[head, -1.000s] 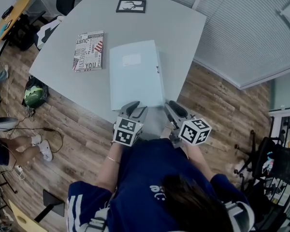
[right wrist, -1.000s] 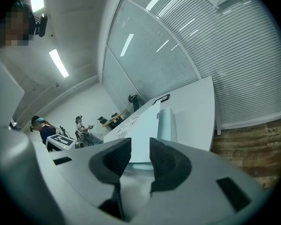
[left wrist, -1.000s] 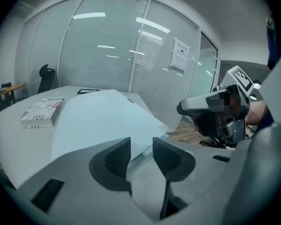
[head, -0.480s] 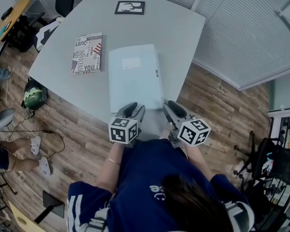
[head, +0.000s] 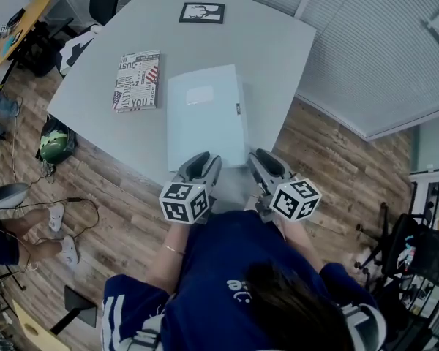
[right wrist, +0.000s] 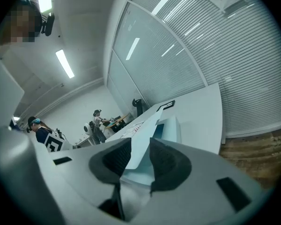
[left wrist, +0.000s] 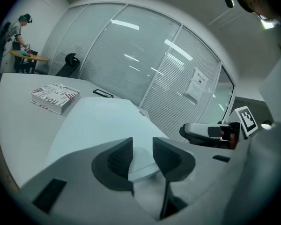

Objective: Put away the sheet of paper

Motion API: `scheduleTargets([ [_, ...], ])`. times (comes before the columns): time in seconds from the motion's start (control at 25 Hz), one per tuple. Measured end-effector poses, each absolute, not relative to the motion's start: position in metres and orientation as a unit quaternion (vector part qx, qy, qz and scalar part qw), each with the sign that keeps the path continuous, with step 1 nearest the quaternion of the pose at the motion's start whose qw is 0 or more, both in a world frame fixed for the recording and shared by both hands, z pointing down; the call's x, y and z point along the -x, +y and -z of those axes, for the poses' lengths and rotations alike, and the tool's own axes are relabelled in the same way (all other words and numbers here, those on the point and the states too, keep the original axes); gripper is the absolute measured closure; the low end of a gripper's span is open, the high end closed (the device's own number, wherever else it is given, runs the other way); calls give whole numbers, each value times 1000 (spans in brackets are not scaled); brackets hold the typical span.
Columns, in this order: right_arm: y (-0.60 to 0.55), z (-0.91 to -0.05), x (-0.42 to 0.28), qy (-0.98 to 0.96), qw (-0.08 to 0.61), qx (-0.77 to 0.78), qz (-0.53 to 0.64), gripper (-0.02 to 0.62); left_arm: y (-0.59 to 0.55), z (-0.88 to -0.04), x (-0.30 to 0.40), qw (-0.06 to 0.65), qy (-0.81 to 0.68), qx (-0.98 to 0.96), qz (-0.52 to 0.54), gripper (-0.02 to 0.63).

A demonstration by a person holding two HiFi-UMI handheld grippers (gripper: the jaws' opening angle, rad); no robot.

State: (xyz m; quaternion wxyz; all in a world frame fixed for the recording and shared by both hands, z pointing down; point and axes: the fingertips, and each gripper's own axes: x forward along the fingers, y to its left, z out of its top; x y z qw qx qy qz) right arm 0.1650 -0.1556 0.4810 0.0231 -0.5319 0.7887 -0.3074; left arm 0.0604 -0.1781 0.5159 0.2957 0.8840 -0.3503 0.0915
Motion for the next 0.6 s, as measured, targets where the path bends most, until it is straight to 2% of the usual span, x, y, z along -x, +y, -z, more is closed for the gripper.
scheduleTargets([
  [0.28,-161,-454,-165,799,28,543,257,466,-175,-485,-51,266,-379,-885,-57,476],
  [0.36,-163,-450,-164,801,22,547,243,500,-177,-474,-49,244,-390,-886,-50,476],
  [0.6,-163,-440,-159,803,9,557,211,505,-182,-439,-41,194,-401,-895,-28,476],
])
